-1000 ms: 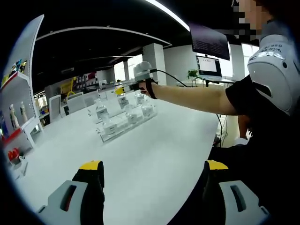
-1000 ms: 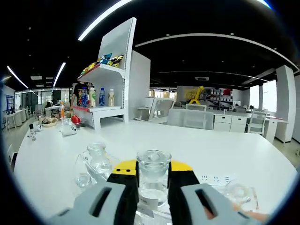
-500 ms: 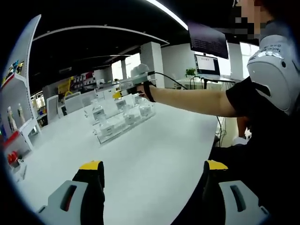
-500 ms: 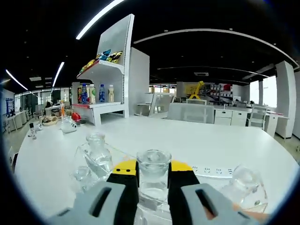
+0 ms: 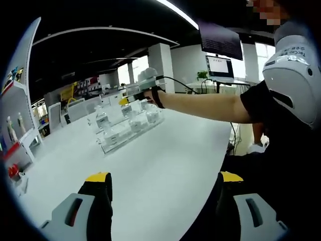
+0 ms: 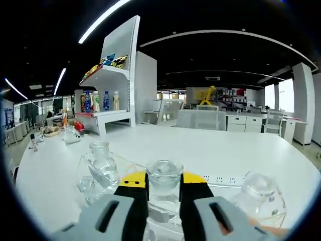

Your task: Identify the label on the chemical reagent bottle, grasp the chemical reagent bottle, and place it in the designated position on the reagent rack

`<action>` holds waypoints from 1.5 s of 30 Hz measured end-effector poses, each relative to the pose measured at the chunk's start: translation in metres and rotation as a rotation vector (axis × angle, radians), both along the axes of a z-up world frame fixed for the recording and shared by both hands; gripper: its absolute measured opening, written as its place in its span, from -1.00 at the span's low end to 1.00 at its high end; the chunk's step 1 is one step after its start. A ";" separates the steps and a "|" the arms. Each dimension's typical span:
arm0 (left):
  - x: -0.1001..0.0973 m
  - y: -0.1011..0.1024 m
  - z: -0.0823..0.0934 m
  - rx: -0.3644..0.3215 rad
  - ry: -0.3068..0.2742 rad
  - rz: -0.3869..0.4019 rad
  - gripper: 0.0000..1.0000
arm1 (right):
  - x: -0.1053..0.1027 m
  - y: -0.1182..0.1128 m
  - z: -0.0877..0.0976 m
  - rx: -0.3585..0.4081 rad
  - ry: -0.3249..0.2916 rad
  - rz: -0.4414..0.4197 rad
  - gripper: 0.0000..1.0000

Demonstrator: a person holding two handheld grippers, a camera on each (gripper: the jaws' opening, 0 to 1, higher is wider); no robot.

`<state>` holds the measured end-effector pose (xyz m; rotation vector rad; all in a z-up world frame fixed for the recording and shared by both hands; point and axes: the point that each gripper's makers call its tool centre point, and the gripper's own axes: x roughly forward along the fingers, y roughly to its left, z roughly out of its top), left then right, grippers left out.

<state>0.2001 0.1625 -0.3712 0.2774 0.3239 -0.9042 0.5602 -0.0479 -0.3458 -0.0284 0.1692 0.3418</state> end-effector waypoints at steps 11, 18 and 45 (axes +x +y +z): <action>-0.003 0.001 0.000 -0.006 -0.001 -0.002 0.70 | -0.002 0.010 0.000 -0.012 -0.017 0.008 -0.60; -0.003 0.004 0.002 -0.002 -0.012 0.005 0.70 | -0.004 0.008 0.000 -0.027 -0.015 0.000 -0.58; -0.006 -0.007 0.008 -0.032 -0.011 -0.025 0.70 | -0.018 0.012 -0.003 -0.044 0.010 -0.017 -0.23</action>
